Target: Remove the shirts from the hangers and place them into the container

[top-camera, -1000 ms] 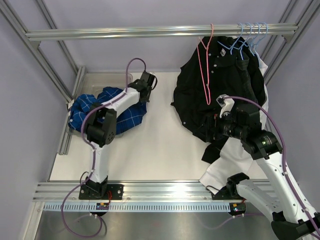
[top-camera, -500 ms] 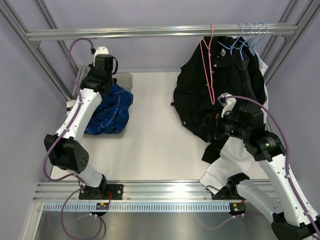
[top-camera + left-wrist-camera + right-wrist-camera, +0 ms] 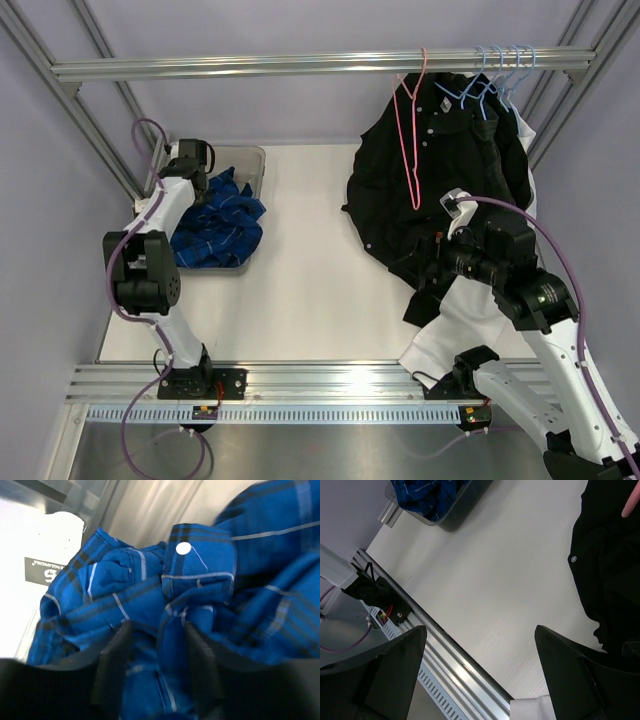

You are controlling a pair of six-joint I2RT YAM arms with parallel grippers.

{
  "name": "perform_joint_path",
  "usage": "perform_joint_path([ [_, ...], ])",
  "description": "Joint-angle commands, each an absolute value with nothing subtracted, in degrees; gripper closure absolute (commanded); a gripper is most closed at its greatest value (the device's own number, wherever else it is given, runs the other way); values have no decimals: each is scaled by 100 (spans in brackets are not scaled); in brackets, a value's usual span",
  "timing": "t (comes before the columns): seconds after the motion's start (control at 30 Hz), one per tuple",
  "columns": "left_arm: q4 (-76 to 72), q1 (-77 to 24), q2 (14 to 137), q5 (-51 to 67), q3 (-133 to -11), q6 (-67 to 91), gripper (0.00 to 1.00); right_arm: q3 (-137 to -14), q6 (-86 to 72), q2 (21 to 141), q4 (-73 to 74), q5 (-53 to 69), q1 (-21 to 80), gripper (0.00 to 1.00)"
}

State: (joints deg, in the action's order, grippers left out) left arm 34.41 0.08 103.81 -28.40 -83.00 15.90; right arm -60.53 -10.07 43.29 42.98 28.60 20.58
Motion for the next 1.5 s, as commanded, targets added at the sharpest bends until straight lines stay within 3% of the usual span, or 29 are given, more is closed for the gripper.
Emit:
perform_joint_path([
  [0.0,3417,-18,9423,-2409,-8666,1872,34,-6152,-905,4254,4280,2953,2109,1],
  [0.13,3805,-166,8685,-2163,-8640,2082,20,-6231,-888,4298,4307,2979,2101,1],
  [0.3,3938,-807,7867,-1698,-7964,2390,20,-6214,-870,4350,4280,2979,2101,0],
  [0.43,3762,-1318,7813,-1600,-7358,2663,28,-6196,-870,4386,4271,2997,2101,1],
  [0.7,3175,-907,8665,-2181,-6531,2672,62,-6188,-861,4359,4324,2962,2101,1],
  [0.87,2830,-511,9657,-2049,-6713,2540,69,-6152,-861,4307,4386,2848,2100,1],
  [1.17,3120,-255,11021,-1828,-7567,2628,65,-6240,-826,4394,4482,2751,2101,1],
  [1.23,3173,-255,10646,-1732,-7498,2663,60,-6293,-826,4386,4518,2716,2101,1],
  [1.27,3147,-255,10426,-1705,-7427,2672,52,-6310,-809,4377,4552,2698,2101,1],
  [1.37,3304,-255,9512,-1810,-7321,2611,41,-6363,-782,4360,4597,2681,2100,0],
  [1.47,3532,-264,8870,-1793,-7470,2558,40,-6425,-791,4386,4605,2689,2101,1],
])
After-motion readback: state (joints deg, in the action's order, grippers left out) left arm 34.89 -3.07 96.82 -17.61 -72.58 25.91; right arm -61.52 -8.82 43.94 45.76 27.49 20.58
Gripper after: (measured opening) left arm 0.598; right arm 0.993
